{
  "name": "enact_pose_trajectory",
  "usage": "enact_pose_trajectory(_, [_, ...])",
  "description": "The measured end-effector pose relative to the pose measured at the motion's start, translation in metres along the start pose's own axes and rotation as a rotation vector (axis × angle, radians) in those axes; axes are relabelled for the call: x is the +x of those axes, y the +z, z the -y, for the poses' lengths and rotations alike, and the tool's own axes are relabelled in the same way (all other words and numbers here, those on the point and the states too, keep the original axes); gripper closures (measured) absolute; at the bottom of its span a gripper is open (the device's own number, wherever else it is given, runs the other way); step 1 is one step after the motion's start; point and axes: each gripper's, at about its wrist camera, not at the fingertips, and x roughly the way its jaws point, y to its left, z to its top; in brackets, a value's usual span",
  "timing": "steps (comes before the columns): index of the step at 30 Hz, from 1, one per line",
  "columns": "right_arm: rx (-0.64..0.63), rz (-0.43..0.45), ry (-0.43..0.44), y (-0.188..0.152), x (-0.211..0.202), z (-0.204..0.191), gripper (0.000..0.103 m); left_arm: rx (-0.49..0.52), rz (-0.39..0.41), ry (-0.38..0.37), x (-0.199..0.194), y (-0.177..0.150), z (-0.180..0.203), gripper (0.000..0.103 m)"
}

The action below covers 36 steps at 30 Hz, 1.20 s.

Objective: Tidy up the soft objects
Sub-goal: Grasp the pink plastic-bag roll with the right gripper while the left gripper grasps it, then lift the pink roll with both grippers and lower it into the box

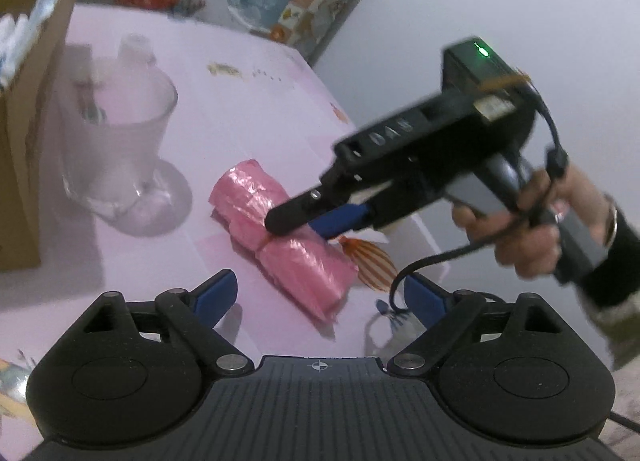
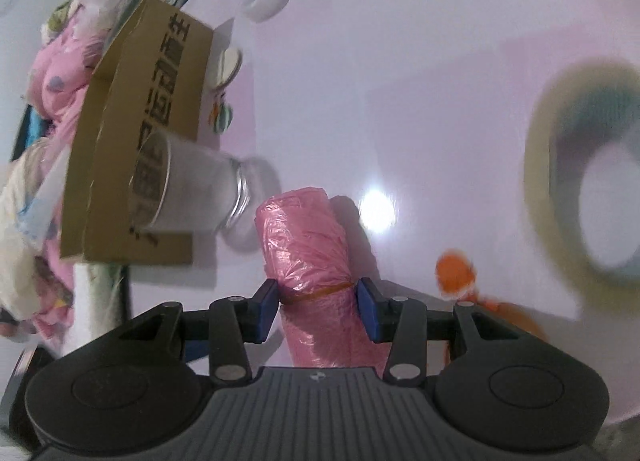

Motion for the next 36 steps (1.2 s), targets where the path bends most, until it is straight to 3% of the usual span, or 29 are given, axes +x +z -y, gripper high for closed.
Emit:
enact_pose_trajectory(6, [-0.022, -0.02, 0.07, -0.007, 0.0, 0.01, 0.05, -0.048, -0.038, -0.022, 0.002, 0.002, -0.012, 0.014])
enact_pose_trajectory(8, [-0.04, -0.045, 0.077, -0.006, -0.001, 0.013, 0.041, -0.069, -0.044, -0.023, -0.001, 0.003, -0.019, 0.014])
enact_pose_trajectory(12, [-0.035, -0.053, 0.13, -0.008, 0.0, 0.021, 0.04, -0.087, -0.049, -0.017, 0.0, 0.0, -0.018, 0.014])
enact_pose_trajectory(20, [-0.011, -0.077, 0.279, -0.024, 0.01, 0.029, 0.04, -0.045, -0.113, 0.093, 0.031, 0.006, 0.001, 0.028])
enact_pose_trajectory(25, [-0.061, 0.046, 0.213, -0.022, -0.001, 0.027, 0.041, -0.022, -0.108, 0.159, 0.037, 0.009, 0.008, 0.041])
enact_pose_trajectory(27, [-0.083, 0.044, 0.208, -0.026, 0.005, 0.023, 0.043, -0.019, -0.099, 0.171, 0.037, 0.006, 0.013, 0.044])
enact_pose_trajectory(30, [-0.085, 0.056, 0.228, -0.032, 0.013, 0.019, 0.053, -0.008, -0.075, 0.202, 0.036, 0.007, 0.012, 0.049])
enact_pose_trajectory(36, [-0.109, 0.11, 0.217, -0.05, 0.002, 0.01, 0.054, 0.022, -0.04, 0.191, 0.016, -0.002, 0.022, 0.049])
